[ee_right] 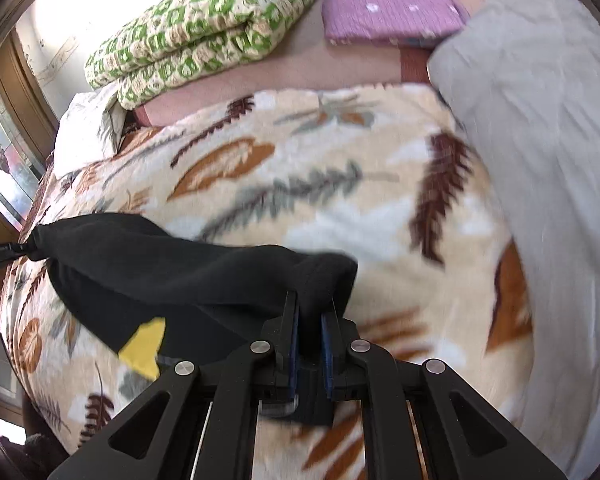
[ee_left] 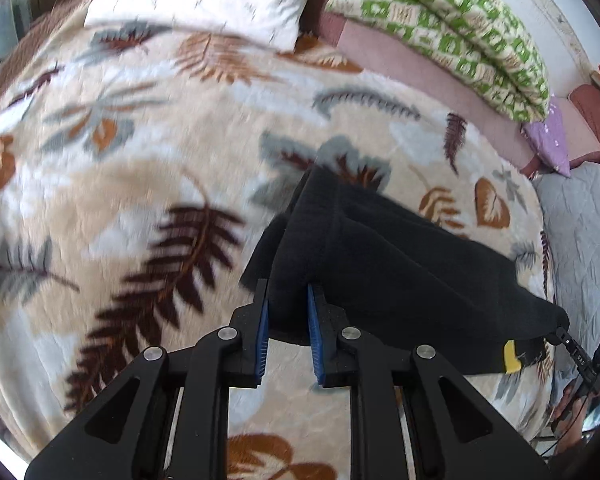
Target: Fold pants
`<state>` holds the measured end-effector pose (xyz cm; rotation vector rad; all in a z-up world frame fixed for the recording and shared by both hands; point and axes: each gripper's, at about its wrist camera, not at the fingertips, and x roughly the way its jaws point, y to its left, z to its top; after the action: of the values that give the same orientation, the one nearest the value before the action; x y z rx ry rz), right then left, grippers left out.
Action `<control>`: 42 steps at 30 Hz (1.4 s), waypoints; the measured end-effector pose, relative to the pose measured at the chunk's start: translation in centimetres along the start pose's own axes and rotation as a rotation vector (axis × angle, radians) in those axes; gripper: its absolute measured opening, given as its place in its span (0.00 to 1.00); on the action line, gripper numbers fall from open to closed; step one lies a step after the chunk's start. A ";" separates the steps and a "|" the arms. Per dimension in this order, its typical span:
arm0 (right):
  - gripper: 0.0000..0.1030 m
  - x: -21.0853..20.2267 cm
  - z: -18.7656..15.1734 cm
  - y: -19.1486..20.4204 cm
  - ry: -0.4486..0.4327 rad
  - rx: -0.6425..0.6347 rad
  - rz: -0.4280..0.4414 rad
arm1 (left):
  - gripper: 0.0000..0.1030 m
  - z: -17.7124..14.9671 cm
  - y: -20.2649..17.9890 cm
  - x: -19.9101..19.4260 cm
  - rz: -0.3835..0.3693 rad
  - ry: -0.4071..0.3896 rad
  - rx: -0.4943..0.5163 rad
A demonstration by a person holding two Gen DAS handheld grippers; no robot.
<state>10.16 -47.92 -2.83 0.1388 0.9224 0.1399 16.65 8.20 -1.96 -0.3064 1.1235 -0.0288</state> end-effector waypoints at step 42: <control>0.60 -0.5 -3.6 -4.7 -0.002 0.522 0.159 | 0.55 6.1 -0.3 2.8 -0.011 0.248 -0.012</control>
<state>7.30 -52.42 -5.43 0.6962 0.9297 0.0429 23.32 8.80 -1.97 -0.3263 1.3681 -0.0710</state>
